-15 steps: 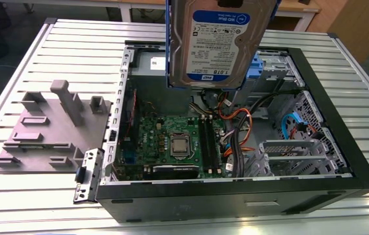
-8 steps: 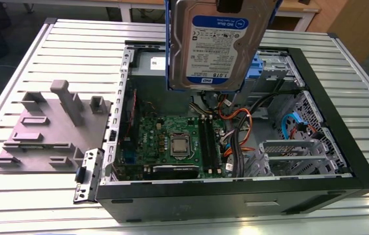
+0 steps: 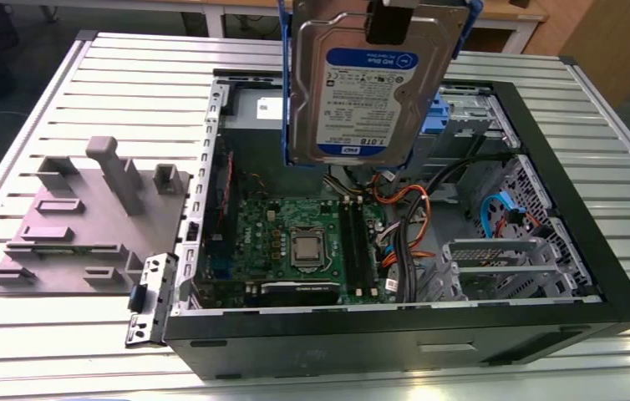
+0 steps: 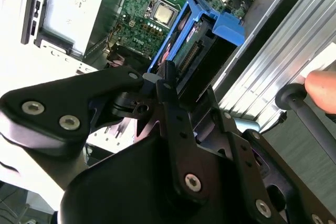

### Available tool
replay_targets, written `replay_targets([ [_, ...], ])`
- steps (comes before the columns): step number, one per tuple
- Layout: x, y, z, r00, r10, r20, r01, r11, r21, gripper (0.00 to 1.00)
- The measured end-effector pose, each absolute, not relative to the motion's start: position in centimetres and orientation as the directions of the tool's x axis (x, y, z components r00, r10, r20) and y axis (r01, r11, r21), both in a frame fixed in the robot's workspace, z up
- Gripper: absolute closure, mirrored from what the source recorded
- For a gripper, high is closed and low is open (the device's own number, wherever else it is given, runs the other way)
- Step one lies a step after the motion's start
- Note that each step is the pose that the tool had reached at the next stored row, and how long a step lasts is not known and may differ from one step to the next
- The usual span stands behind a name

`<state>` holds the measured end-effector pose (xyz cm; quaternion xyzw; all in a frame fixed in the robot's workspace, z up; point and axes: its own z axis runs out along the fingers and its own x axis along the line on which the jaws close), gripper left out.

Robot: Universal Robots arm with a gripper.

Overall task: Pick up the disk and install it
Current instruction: 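Pick up the disk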

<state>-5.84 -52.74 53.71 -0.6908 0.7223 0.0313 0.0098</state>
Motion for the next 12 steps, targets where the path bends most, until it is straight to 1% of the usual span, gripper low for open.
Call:
replay_targets([
  [5, -5.83, -52.78, 53.54, -0.045, -0.997, -0.057, -0.999, 0.044, 0.032, 0.65],
  [12, -5.81, -53.69, 53.37, -0.046, -0.997, -0.057, -0.999, 0.044, 0.032, 0.65],
])
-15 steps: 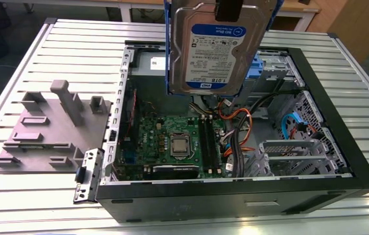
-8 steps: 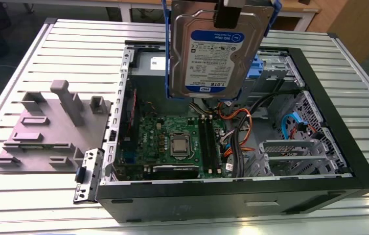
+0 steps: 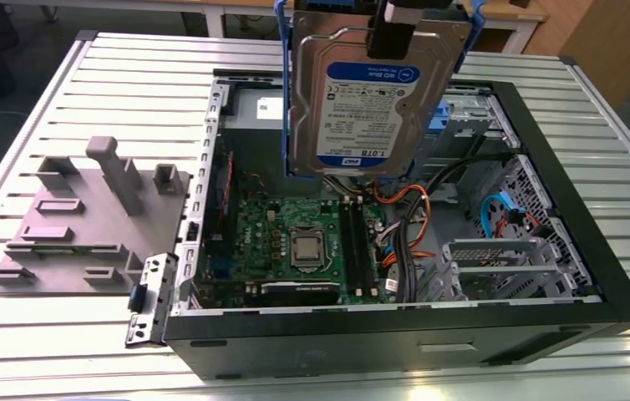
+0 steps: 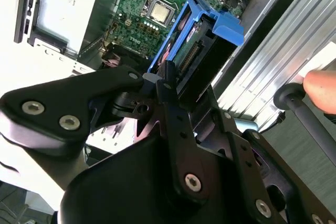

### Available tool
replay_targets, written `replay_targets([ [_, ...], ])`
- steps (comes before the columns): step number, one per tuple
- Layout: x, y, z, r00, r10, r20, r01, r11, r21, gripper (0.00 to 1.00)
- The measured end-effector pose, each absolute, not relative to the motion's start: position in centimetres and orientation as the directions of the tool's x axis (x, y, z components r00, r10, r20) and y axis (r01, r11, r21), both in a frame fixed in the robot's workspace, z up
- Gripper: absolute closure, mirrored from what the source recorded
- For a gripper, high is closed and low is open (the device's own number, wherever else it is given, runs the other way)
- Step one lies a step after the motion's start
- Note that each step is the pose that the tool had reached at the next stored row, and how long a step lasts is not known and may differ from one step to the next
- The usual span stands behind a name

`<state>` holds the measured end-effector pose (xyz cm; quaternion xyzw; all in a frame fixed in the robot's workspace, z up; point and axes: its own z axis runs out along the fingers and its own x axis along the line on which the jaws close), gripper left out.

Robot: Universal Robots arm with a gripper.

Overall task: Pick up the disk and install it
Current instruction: 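Pick up the disk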

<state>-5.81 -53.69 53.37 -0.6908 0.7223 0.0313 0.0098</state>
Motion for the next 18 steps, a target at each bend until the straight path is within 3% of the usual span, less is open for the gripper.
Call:
replay_targets([
  [18, -5.8, -54.4, 51.2, -0.046, -0.997, -0.057, -0.999, 0.044, 0.032, 0.65],
])
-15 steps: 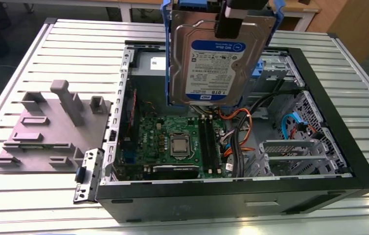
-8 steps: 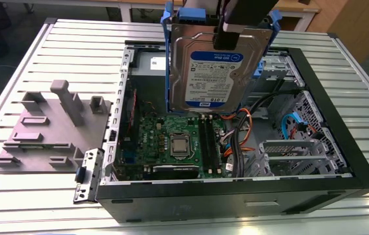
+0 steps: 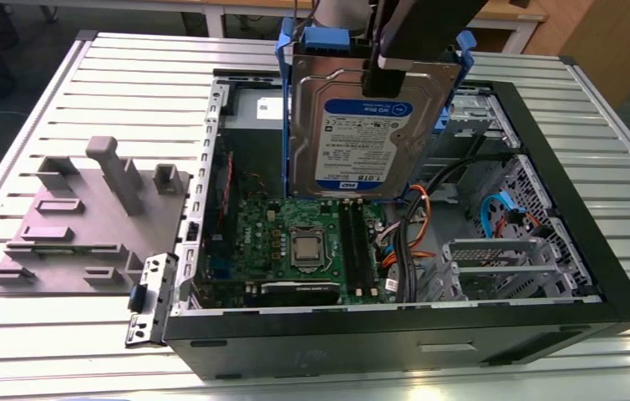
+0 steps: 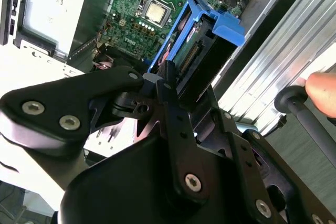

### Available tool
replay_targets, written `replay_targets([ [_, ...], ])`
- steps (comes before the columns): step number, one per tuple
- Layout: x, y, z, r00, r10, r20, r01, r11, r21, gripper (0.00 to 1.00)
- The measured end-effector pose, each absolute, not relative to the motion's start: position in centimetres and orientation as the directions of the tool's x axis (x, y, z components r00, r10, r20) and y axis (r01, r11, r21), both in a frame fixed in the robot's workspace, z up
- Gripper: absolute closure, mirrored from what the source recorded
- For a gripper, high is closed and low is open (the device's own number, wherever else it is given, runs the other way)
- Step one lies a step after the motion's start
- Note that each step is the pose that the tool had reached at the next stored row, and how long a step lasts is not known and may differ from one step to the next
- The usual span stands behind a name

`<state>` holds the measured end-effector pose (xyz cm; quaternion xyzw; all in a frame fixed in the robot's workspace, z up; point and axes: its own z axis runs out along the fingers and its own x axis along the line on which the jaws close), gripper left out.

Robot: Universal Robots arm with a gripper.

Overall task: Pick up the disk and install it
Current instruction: 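Pick up the disk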

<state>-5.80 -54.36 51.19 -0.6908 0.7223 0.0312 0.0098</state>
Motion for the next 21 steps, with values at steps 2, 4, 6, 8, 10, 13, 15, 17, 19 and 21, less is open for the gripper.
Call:
replay_targets([
  [2, -5.8, -54.36, 51.19, -0.045, -0.997, -0.057, -0.999, 0.044, 0.032, 0.65],
  [4, -5.8, -54.36, 51.18, -0.045, -0.997, -0.057, -0.999, 0.044, 0.032, 0.65],
  [6, -5.8, -54.36, 51.06, -0.045, -0.997, -0.057, -0.999, 0.044, 0.032, 0.65],
  [8, -5.8, -54.36, 50.97, -0.045, -0.997, -0.057, -0.999, 0.044, 0.032, 0.65],
  [10, -5.78, -54.36, 50.97, -0.046, -0.997, -0.057, -0.999, 0.044, 0.032, 0.65],
  [13, -5.71, -54.36, 50.97, -0.045, -0.997, -0.057, -0.999, 0.044, 0.032, 0.65],
  [15, -5.64, -54.36, 50.97, -0.045, -0.997, -0.057, -0.999, 0.044, 0.032, 0.65],
  [17, -5.55, -54.36, 50.97, -0.045, -0.997, -0.057, -0.999, 0.044, 0.032, 0.65],
  [19, -5.44, -54.36, 50.97, -0.045, -0.997, -0.057, -0.999, 0.044, 0.032, 0.65],
  [21, -5.34, -54.36, 50.97, -0.046, -0.997, -0.057, -0.999, 0.044, 0.032, 0.65],
])
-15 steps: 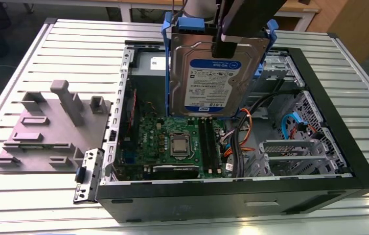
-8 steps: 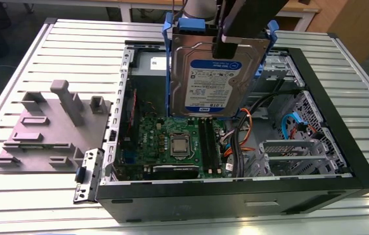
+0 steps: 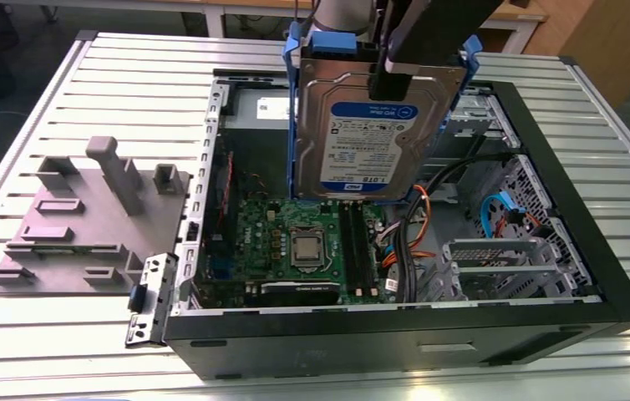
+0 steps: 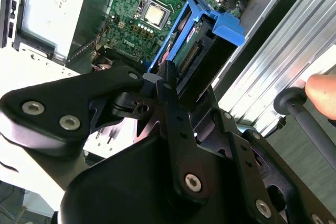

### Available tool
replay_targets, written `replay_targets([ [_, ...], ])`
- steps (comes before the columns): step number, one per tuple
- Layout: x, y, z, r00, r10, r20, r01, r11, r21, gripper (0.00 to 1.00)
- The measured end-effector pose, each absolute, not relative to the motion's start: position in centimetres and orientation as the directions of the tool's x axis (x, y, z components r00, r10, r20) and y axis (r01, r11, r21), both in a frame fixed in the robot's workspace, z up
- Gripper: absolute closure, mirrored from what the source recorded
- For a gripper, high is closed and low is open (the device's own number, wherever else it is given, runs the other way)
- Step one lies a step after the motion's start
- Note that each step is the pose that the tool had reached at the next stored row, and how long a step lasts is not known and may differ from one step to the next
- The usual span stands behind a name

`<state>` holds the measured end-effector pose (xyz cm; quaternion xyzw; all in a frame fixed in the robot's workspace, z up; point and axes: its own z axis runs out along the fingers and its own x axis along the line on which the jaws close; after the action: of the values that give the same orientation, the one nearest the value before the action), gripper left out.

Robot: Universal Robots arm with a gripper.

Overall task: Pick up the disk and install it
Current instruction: 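Pick up the disk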

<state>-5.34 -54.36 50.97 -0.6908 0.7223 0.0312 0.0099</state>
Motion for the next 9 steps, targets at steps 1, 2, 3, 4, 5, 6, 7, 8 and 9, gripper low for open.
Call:
replay_targets([
  [1, -5.33, -54.36, 50.97, -0.046, -0.997, -0.057, -0.999, 0.044, 0.032, 0.65],
  [2, -5.28, -54.36, 50.97, -0.045, -0.997, -0.057, -0.999, 0.044, 0.032, 0.65],
  [3, -5.25, -54.36, 50.97, -0.045, -0.997, -0.057, -0.999, 0.044, 0.032, 0.65],
  [4, -5.24, -54.36, 50.97, -0.045, -0.997, -0.057, -0.999, 0.044, 0.032, 0.65],
  [5, -5.24, -54.36, 50.97, -0.046, -0.997, -0.057, -0.999, 0.044, 0.032, 0.65],
  [6, -5.21, -54.36, 50.97, -0.045, -0.997, -0.057, -0.999, 0.044, 0.032, 0.65],
  [7, -5.17, -54.36, 50.97, -0.045, -0.997, -0.057, -0.999, 0.044, 0.032, 0.65],
  [8, -5.12, -54.36, 50.97, -0.045, -0.997, -0.058, -0.999, 0.044, 0.031, 0.65],
  [9, -5.07, -54.36, 50.97, -0.046, -0.997, -0.057, -0.999, 0.044, 0.032, 0.65],
])
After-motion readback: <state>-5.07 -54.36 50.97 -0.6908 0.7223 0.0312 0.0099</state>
